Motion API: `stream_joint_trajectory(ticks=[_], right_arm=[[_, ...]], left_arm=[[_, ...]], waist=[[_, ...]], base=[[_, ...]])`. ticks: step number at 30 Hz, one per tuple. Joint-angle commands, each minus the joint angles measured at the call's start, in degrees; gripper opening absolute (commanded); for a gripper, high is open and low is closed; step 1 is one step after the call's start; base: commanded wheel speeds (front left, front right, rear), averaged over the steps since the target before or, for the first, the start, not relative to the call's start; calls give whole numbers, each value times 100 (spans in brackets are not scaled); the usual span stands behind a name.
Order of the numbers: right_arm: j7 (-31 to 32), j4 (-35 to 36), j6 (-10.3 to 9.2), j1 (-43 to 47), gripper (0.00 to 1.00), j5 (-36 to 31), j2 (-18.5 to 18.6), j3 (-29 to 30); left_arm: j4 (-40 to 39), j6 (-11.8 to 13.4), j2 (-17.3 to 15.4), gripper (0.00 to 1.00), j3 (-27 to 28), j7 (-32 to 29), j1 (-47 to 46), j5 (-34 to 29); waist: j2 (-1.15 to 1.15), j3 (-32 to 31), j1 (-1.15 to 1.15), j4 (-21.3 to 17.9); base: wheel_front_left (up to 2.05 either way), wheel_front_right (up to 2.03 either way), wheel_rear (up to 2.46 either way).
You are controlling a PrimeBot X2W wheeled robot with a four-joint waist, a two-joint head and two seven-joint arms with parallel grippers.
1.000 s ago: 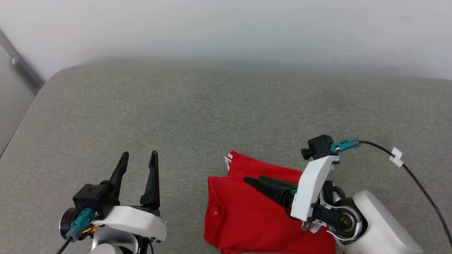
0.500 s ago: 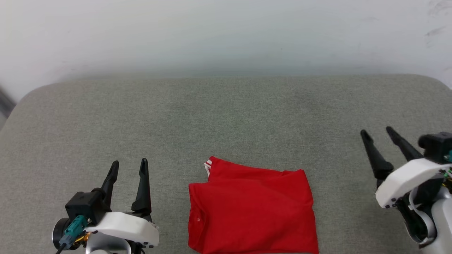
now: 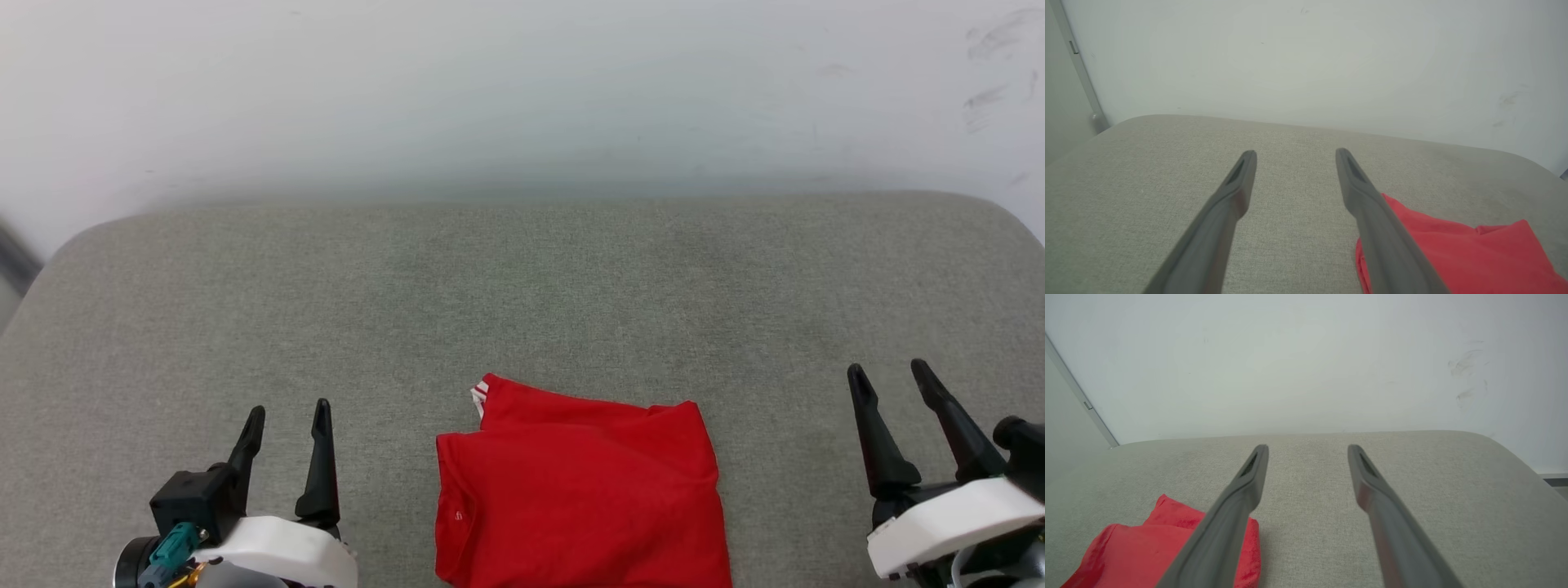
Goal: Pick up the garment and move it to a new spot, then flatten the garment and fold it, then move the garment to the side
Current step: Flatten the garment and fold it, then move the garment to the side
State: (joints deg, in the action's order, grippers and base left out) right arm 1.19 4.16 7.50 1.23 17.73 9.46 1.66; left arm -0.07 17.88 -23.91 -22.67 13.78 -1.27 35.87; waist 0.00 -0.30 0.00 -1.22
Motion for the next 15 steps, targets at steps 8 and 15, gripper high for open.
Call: stream_joint_trajectory(ticks=[8,15], right_arm=[[289,510,-2,462,100,-246,-268,196],[581,590,-2,487,100,-217,-334,329]], left_arm=[[101,-3,25,100,-40,23,80,26],[120,-8,25,100,4,44,75,68]], waist=[[0,-43,0,-7],[0,-55,0,-47]], base=[[0,0,0],[0,0,0]])
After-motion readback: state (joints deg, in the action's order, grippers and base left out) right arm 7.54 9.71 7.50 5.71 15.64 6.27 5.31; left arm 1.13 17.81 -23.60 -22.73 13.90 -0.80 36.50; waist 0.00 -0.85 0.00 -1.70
